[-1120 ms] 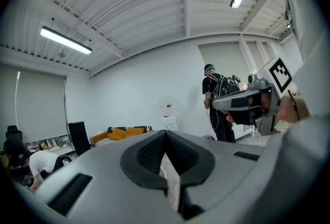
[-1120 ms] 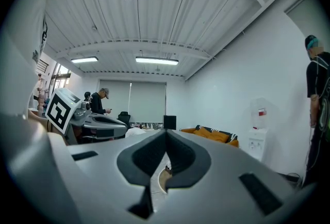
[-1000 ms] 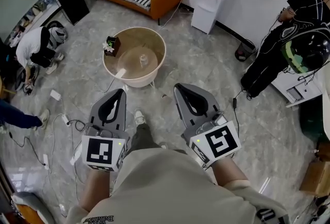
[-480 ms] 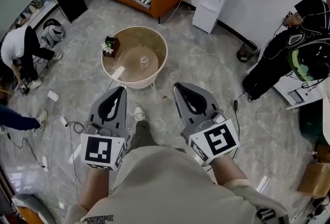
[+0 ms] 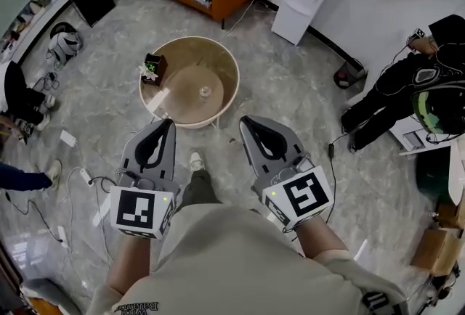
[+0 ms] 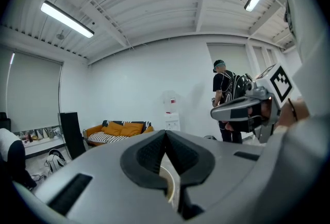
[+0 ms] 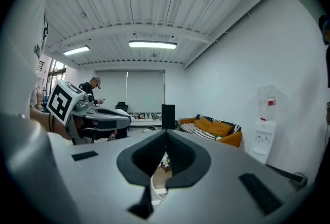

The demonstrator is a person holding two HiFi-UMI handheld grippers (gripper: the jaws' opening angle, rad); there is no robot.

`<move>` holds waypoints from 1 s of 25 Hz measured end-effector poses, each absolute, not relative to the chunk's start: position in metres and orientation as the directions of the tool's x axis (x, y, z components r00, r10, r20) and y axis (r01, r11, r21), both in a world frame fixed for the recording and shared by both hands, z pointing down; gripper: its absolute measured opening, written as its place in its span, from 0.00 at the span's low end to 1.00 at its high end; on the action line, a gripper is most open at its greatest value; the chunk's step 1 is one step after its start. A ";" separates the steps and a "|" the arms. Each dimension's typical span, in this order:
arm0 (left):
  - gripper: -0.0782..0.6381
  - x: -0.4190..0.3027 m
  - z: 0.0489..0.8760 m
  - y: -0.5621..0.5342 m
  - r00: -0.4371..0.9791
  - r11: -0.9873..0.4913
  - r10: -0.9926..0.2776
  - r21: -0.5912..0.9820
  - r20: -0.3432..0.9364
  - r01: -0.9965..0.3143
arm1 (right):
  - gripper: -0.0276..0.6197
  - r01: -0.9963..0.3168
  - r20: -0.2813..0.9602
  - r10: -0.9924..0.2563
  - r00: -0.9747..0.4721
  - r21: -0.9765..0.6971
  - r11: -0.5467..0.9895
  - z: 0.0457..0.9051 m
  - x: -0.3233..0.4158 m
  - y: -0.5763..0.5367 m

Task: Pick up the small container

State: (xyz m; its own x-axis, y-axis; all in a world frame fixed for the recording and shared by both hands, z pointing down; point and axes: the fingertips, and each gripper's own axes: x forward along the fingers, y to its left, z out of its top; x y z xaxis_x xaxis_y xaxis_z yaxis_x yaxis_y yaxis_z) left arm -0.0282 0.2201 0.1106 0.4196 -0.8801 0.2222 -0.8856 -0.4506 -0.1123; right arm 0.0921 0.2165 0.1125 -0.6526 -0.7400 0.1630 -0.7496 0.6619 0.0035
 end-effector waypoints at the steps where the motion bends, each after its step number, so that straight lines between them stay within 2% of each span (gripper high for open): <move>1: 0.12 -0.034 0.110 0.207 0.424 -0.455 -0.878 -0.113 0.224 -0.883 | 0.04 -0.751 0.171 -0.741 -0.650 0.003 0.660 0.113 0.086 0.204; 13: 0.12 -0.110 0.113 0.056 0.476 -0.506 -0.845 -0.079 0.244 -0.859 | 0.04 -0.793 0.227 -0.774 -0.591 0.011 0.609 0.117 0.014 0.050; 25: 0.12 -0.130 0.107 -0.024 0.540 -0.557 -0.823 -0.067 0.175 -0.828 | 0.04 -0.828 0.243 -0.804 -0.543 0.008 0.561 0.124 -0.004 -0.030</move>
